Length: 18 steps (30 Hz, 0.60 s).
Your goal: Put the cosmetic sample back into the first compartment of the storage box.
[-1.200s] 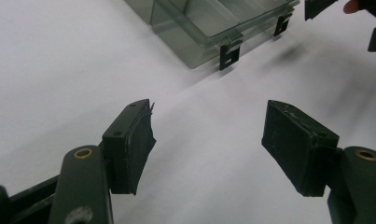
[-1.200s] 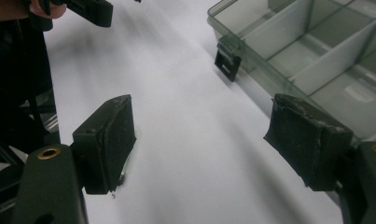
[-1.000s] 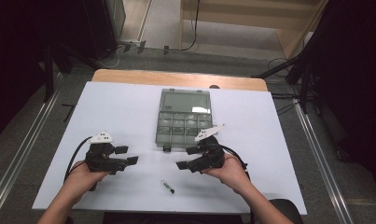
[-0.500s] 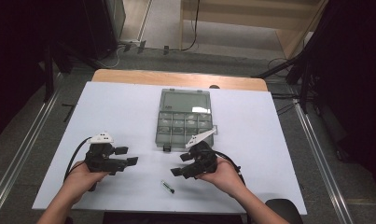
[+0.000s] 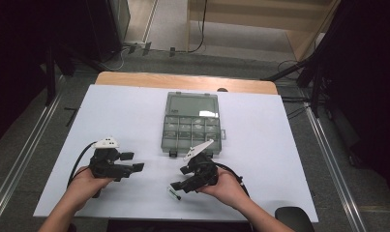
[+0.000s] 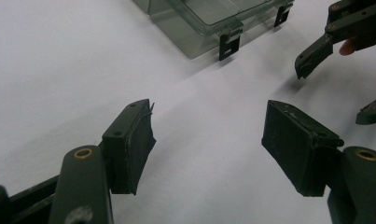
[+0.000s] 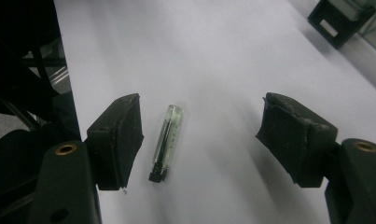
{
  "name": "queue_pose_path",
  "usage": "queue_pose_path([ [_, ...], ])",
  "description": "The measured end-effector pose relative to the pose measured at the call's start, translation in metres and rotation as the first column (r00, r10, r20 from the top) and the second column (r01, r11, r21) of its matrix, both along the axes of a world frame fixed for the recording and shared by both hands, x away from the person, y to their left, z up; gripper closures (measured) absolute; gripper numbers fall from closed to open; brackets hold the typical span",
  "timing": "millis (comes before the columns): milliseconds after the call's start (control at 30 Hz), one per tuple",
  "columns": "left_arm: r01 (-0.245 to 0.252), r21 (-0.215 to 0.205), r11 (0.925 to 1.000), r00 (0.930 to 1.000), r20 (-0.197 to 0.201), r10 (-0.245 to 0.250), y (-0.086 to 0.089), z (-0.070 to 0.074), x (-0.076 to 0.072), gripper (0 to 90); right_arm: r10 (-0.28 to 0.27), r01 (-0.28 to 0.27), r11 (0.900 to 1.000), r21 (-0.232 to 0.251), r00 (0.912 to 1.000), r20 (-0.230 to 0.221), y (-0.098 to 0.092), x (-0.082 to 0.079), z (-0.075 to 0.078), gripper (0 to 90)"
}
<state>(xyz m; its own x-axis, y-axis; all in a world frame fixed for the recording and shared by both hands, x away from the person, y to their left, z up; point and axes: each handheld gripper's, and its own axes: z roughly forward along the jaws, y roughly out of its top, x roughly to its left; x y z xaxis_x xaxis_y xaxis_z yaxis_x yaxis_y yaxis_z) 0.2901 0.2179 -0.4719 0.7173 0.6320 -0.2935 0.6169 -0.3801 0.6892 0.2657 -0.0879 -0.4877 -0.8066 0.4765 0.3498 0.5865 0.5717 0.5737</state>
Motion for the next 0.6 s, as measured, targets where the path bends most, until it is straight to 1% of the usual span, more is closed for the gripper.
queue_pose_path([
  [100, -0.005, 0.001, 1.0, 1.0, 0.0, 0.005, 0.001, 0.0, 0.0, 32.8, 0.007, -0.007, 1.0, -0.012, 1.0, -0.006, 0.004, -0.003, 0.0, 31.6],
  [167, -0.006, 0.001, 1.0, 1.0, 0.003, 0.006, 0.001, 0.0, 0.0, 32.8, 0.022, -0.022, 0.999, -0.025, 0.9997, 0.003, 0.007, -0.005, -0.001, 32.4],
  [300, -0.006, 0.001, 1.0, 1.0, 0.001, 0.006, 0.001, 0.0, 0.0, 32.8, 0.03, -0.03, 0.998, -0.054, 0.9995, 0.007, 0.013, -0.008, -0.003, 34.1],
  [367, -0.006, 0.001, 1.0, 1.0, 0.0, 0.006, 0.001, 0.0, 0.0, 32.8, 0.03, -0.03, 0.997, -0.066, 0.9995, -0.005, 0.015, -0.009, -0.004, 35.4],
  [433, -0.007, 0.001, 1.0, 1.0, 0.002, 0.007, 0.001, 0.0, 0.001, 32.8, 0.038, -0.038, 0.997, -0.074, 0.9993, -0.004, 0.017, -0.01, -0.004, 37.2],
  [500, -0.008, 0.0, 1.0, 1.0, 0.001, 0.008, 0.002, 0.0, 0.001, 32.8, 0.037, -0.038, 0.997, -0.071, 0.9992, -0.015, 0.018, -0.011, -0.005, 38.7],
  [600, -0.008, -0.001, 1.0, 1.0, 0.001, 0.008, 0.002, 0.0, 0.001, 32.8, 0.039, -0.041, 0.996, -0.081, 0.9989, -0.026, 0.02, -0.012, -0.005, 41.1],
])
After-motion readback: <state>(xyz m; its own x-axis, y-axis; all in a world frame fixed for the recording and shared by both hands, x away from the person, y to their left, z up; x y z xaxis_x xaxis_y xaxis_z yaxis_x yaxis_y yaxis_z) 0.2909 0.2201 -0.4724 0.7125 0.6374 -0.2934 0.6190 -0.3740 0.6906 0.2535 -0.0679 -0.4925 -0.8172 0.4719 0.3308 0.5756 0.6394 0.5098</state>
